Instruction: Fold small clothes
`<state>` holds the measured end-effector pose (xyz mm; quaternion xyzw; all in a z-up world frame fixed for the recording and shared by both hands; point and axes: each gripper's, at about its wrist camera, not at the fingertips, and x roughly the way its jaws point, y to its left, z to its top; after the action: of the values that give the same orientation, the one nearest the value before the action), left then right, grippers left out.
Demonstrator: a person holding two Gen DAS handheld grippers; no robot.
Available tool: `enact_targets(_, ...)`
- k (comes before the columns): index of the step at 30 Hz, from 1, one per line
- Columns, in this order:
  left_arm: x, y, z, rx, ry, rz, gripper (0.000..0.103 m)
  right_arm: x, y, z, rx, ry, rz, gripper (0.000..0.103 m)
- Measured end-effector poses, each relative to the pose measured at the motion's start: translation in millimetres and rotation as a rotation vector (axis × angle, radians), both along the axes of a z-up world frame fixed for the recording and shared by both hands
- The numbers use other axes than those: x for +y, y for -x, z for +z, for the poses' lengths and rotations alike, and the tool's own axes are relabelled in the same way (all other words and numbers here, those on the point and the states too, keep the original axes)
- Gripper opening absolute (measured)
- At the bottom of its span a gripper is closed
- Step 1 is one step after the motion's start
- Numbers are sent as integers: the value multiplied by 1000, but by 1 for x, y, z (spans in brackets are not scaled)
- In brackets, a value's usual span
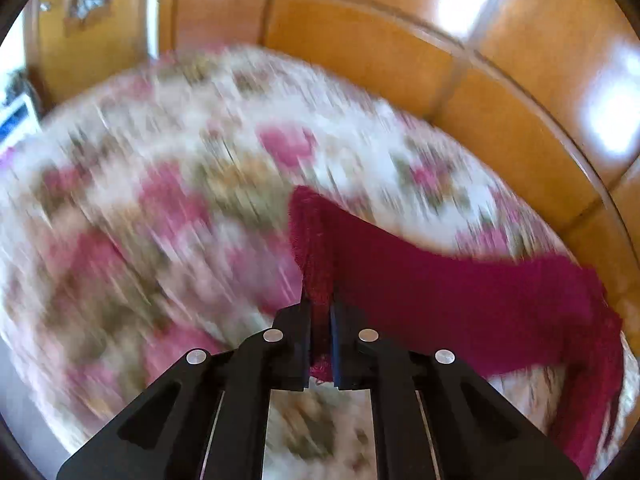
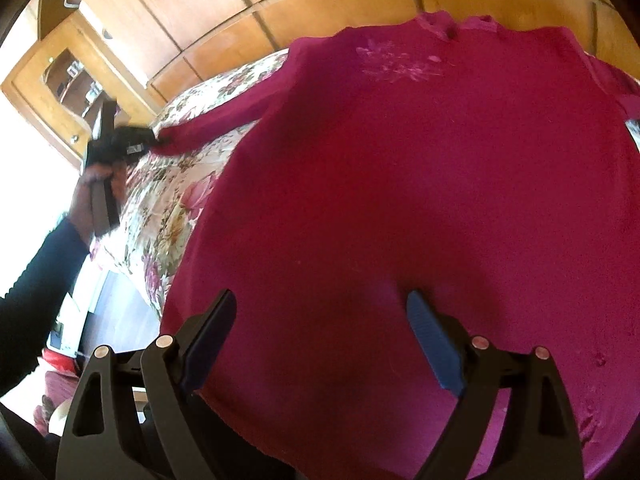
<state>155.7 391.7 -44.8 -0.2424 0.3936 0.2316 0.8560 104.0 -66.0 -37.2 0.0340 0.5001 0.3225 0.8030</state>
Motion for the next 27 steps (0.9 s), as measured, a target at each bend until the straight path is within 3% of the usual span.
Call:
enact_targets(3,39,-8,28,-25,-76,115,6,19,3,-2,-28,53,47,87)
enact_targets(6,59,-20,44,-24,-141,141,6,34,10,-7,-57,109,90,89)
enact_targets(9,54,-43,33,82,-269,128,6,51,16,-15,-122,192,110,94)
enact_targets(12,59,-53,0,192,-201,136,7,58,22,-18,-163,238,123,97)
enact_targets(14,59,-44,-16,201,-138,169,8,58,22,-17,-165,239,123,97)
enact_targets(15,59,-38,-20,190,-108,173,18,57,21,-16,-162,236,125,97)
enact_targets(16,58,-33,-20,181,-87,177,37,57,19,-16,-158,231,127,97)
enact_targets(18,52,-12,-16,133,-35,198,57,52,17,-12,-151,220,132,97)
enact_targets(19,45,1,-10,74,-8,185,57,50,15,-10,-145,211,133,96)
enact_targets(21,24,21,1,-14,47,99,57,38,11,-2,-132,180,114,95)
enact_targets(24,-22,46,11,-110,141,-115,57,2,-5,11,-126,136,-5,94)
enact_targets(27,-84,69,11,-160,241,-359,57,-65,-22,22,-107,105,-211,90)
